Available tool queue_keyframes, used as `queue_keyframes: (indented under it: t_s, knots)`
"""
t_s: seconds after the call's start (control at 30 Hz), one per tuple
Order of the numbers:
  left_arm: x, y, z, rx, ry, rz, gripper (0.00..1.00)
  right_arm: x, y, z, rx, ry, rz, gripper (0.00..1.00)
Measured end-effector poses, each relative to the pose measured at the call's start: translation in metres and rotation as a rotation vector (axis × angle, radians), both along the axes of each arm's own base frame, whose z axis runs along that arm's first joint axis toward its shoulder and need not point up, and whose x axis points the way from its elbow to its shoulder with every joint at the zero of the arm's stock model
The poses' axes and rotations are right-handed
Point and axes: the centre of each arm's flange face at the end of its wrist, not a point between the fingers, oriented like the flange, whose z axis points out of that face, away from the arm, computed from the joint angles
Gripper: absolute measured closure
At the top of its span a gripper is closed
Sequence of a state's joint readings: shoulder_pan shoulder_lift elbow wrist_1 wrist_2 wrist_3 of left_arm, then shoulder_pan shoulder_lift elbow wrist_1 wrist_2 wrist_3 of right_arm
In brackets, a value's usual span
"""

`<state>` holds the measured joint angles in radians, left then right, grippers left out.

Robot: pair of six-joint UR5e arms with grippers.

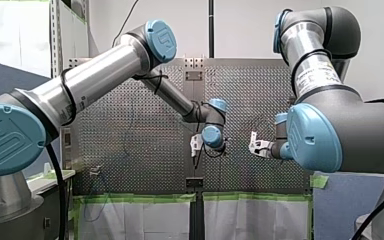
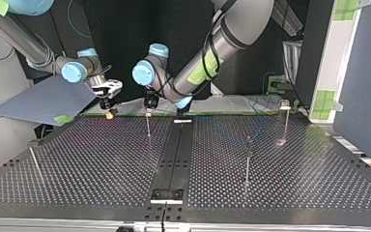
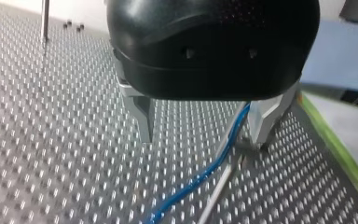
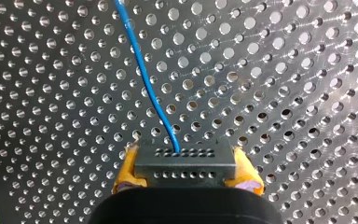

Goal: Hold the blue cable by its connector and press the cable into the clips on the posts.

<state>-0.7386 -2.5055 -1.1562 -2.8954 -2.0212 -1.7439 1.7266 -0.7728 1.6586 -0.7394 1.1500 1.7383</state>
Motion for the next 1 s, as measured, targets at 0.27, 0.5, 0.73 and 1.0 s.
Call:
queue_keyframes:
  t_s: [0.27, 0.5, 0.73, 1.0]
  knots:
    - [0.008, 0.013, -0.001, 0.057, 0.0, 0.043, 0.01, 0.0, 0.0, 0.0, 0.001, 0.0, 0.001, 1.0]
    - [-0.002, 0.011, -0.008, 0.072, 0.012, 0.02, 0.01, -0.001, 0.0, 0.0, 0.002, 0.0, -0.001, 1.0]
    - [-0.014, 0.013, -0.027, 0.061, 0.028, -0.022, 0.01, -0.001, -0.001, 0.0, 0.001, 0.0, -0.003, 1.0]
    - [-0.014, 0.01, -0.03, 0.017, -0.002, -0.03, 0.01, -0.001, 0.0, 0.0, 0.002, 0.0, -0.002, 1.0]
